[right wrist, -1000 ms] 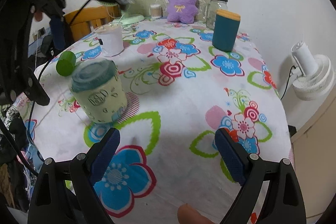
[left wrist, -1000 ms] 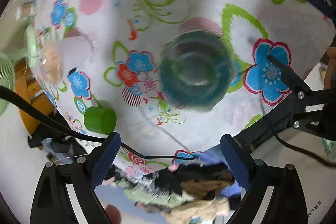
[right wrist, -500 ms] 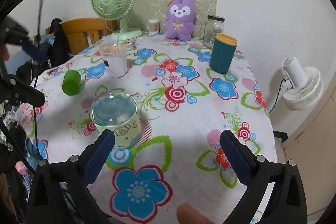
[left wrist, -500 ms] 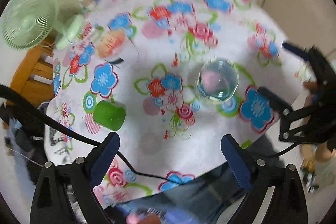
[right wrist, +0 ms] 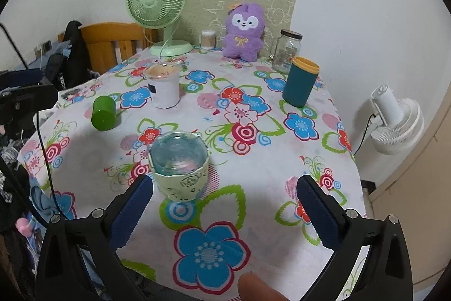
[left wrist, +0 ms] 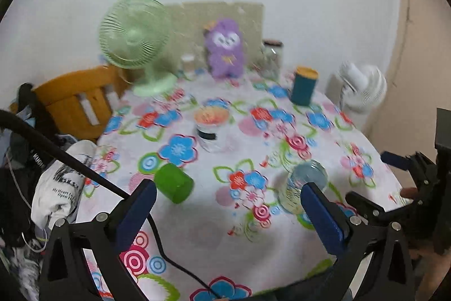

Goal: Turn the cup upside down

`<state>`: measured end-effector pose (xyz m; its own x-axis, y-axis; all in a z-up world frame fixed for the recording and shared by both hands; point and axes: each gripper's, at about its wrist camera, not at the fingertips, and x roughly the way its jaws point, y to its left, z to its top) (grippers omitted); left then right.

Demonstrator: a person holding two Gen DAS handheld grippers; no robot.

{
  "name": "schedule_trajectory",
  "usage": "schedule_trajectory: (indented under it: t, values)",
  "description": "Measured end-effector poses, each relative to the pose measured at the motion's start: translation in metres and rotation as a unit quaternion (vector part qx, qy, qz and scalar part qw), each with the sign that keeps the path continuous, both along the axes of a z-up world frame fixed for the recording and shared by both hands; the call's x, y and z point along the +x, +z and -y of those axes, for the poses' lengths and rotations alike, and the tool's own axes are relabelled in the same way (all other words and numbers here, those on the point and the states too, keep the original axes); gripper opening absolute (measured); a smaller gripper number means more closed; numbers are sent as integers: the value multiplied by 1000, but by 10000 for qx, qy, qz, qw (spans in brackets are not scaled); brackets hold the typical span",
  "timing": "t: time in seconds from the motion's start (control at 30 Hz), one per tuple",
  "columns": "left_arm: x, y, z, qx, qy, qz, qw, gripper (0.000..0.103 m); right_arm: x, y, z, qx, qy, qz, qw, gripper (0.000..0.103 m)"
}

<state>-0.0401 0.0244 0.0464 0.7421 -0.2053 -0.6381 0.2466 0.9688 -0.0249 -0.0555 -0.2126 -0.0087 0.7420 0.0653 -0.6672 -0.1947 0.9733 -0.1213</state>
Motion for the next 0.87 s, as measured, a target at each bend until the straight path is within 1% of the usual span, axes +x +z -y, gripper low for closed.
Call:
schedule_trajectory:
  t: [0.17,0.33,0.43,0.6,0.73,0.87]
  values:
    - [-17,-9,-12,-278,413,283,9984,103,-5,4,-12,8,-27,38,10000,103]
    - [-28,-20,-22,-235,773,444,9957,103,-13,7,-19,181,-131,58,9997,103]
    - [-31,-24,-28,-332,830,405,9952,103,-18,7,-22,257,-213,52,9994,103]
    - [-33,-27,-33,-462,859,352,9946,103,-24,7,-27,125,-264,117,9995,103]
    - [-34,-28,-37,-628,898,304,9935,103,-25,8,-28,121,-276,136,9995,103]
    - [-36,-28,-35,-601,961,332,9930,103,-26,9,-27,130,-279,160,9994,103]
